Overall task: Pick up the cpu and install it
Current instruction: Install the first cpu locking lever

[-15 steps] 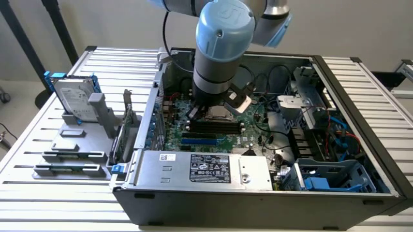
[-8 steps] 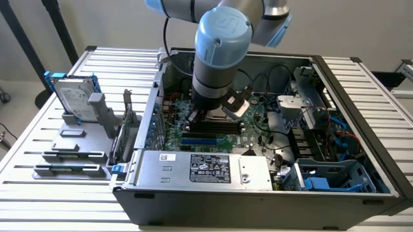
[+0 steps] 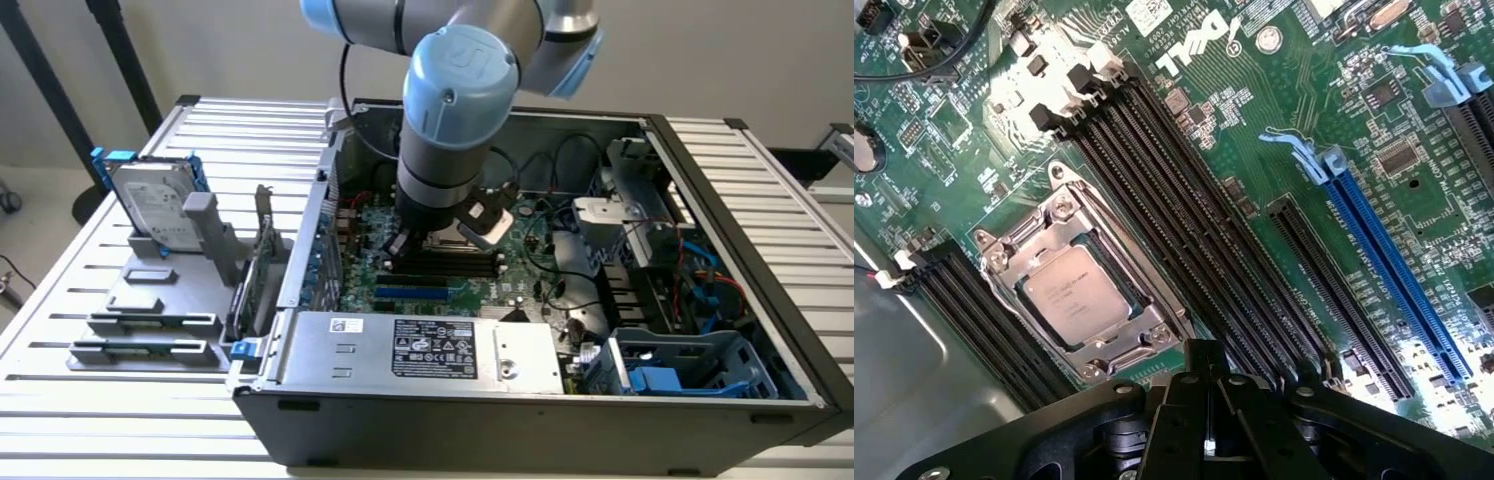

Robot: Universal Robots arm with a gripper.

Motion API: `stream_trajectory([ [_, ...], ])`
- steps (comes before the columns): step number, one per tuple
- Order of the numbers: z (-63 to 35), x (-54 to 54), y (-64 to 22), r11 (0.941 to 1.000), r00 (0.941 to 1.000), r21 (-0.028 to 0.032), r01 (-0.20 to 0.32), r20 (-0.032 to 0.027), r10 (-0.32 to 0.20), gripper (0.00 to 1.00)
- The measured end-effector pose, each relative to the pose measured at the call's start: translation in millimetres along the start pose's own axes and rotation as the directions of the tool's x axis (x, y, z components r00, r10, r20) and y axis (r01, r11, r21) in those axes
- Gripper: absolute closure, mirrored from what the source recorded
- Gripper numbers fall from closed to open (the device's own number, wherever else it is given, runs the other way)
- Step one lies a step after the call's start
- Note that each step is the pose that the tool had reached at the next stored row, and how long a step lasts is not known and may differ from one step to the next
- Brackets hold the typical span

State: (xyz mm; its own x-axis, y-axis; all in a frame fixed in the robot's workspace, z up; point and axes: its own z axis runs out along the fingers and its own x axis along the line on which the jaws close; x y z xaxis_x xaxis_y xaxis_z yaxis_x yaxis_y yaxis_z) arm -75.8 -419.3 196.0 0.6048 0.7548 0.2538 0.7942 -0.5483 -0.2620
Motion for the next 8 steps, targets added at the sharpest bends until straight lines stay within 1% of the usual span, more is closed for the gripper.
stream_trajectory([
  [8, 3.8, 0.9, -0.7, 1.0, 1.0, 0.0024, 0.009, 0.0028, -0.009, 0.89],
])
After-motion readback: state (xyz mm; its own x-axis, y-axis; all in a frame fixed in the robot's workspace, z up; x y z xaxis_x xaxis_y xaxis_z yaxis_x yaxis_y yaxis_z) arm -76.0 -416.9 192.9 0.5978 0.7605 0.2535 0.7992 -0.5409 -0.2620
